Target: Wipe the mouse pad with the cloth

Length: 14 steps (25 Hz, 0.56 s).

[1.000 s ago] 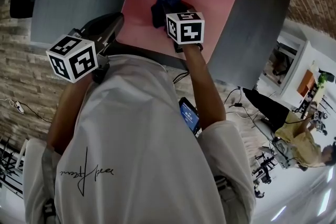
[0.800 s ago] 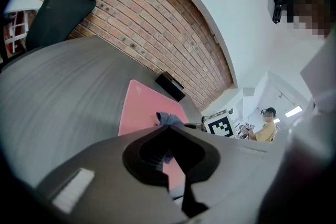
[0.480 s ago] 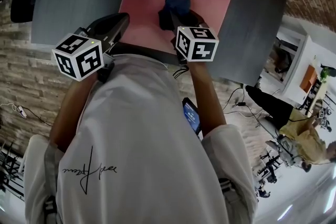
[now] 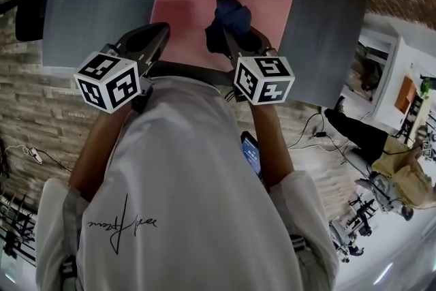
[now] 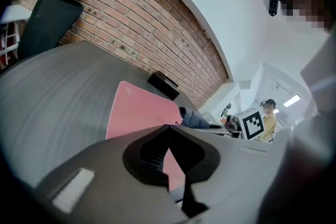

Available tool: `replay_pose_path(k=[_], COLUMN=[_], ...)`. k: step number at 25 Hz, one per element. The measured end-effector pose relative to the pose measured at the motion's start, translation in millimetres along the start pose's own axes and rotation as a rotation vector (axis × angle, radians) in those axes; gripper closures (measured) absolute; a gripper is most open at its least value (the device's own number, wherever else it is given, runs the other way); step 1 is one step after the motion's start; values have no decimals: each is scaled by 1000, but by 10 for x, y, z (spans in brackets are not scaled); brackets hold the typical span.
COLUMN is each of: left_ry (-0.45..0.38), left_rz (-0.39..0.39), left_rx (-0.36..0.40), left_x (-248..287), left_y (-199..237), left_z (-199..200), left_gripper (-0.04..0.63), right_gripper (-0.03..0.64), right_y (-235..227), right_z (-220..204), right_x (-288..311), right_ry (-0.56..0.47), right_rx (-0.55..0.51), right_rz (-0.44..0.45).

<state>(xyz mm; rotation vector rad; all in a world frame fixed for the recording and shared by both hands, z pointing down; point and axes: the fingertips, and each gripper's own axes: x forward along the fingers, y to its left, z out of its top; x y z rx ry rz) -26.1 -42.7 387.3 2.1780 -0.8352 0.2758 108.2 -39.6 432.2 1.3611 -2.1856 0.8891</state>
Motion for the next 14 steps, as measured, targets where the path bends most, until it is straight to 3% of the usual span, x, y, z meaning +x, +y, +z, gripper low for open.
replay_pose_path(k=[5, 10, 14], left_ry=[4, -55, -17], left_rz=[-3, -2, -38], left_rx=[17, 9, 0], left_x=[26, 12, 116], left_y=[-60, -134, -240], left_z=[-1, 122, 4], left_gripper=[594, 594, 594], right_gripper=[525, 525, 525], right_y=[63, 125, 129], right_z=[64, 150, 186], right_x=[-174, -375, -526], right_ry=[-33, -81, -115], right_rx=[-1, 1, -11], right_rz=[6, 20, 7])
